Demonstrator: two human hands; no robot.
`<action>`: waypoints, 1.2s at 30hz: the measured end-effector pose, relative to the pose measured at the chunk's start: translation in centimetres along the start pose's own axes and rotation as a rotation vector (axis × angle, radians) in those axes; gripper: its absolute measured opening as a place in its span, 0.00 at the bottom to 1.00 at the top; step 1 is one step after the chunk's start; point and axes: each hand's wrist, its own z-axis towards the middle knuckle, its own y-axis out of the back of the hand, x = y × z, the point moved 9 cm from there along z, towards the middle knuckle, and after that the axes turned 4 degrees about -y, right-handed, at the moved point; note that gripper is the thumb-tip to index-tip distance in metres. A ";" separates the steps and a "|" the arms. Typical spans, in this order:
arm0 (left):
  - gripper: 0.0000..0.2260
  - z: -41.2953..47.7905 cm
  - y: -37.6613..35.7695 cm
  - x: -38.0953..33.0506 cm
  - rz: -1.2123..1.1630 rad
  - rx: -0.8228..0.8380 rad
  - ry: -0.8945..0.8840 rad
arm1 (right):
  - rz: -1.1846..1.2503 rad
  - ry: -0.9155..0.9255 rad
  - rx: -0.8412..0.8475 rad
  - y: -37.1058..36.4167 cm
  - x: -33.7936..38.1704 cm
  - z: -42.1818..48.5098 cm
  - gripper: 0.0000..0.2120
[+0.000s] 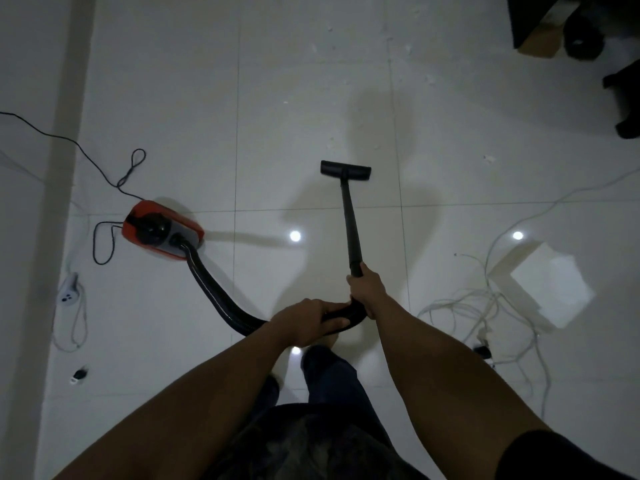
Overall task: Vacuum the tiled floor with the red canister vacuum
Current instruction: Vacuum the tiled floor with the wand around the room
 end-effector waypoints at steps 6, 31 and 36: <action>0.23 4.5 2.0 -1.6 -0.014 -0.098 0.068 | -0.028 0.023 0.014 2.6 2.5 5.0 0.31; 0.24 20.7 25.7 -3.8 -0.192 -0.153 0.082 | -0.129 0.077 -0.013 8.7 25.7 23.7 0.32; 0.21 23.2 32.2 -5.3 -0.233 -0.185 0.046 | -0.188 0.118 0.032 10.2 33.3 26.0 0.30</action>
